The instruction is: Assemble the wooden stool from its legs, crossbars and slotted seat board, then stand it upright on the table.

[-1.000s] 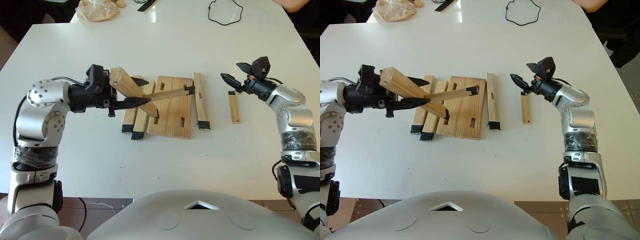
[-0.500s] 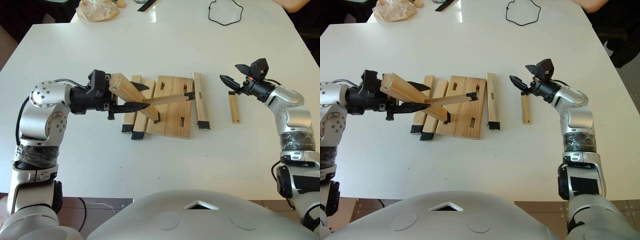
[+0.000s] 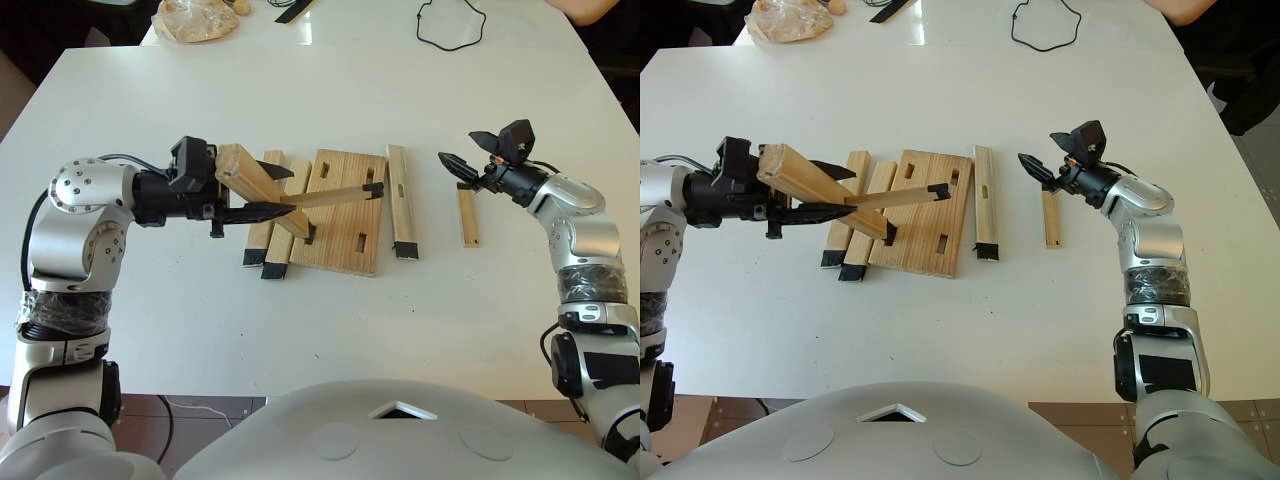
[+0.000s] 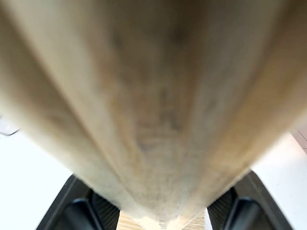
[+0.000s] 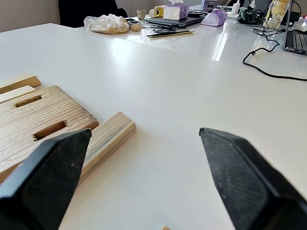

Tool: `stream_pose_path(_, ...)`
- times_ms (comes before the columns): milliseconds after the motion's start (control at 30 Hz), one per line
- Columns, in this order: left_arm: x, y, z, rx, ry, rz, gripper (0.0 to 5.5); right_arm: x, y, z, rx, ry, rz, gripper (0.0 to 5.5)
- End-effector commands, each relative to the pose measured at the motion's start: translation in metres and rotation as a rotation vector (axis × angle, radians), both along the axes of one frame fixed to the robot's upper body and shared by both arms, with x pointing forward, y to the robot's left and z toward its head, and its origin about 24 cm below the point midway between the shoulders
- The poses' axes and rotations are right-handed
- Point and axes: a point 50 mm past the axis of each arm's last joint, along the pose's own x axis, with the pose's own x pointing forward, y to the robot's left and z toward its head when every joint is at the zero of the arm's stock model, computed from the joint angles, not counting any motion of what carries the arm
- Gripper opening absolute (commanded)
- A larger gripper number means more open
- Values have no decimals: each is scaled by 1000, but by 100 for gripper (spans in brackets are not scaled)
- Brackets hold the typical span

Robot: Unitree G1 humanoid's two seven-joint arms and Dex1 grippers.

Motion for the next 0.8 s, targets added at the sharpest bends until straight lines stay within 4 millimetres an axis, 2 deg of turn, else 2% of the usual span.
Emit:
stream_pose_path(33,-15,-4,-27,96,107,-52,205,1,1,1,-9,-10,6,416)
stream_pose_path(133,-20,-1,-39,154,117,-54,205,4,0,1,3,0,-16,416)
stream_pose_path(267,-17,2,-41,136,128,-29,205,5,-1,1,6,1,-20,416)
stream_pose_path(433,-5,-15,-40,-1,174,-35,205,5,-2,-3,4,14,-30,416)
stream_pose_path(600,5,-30,-39,-64,177,-47,205,9,-3,-4,-6,17,-50,416)
stream_pose_path(800,4,-30,-39,-74,179,-40,205,9,-8,-5,-13,23,-54,416)
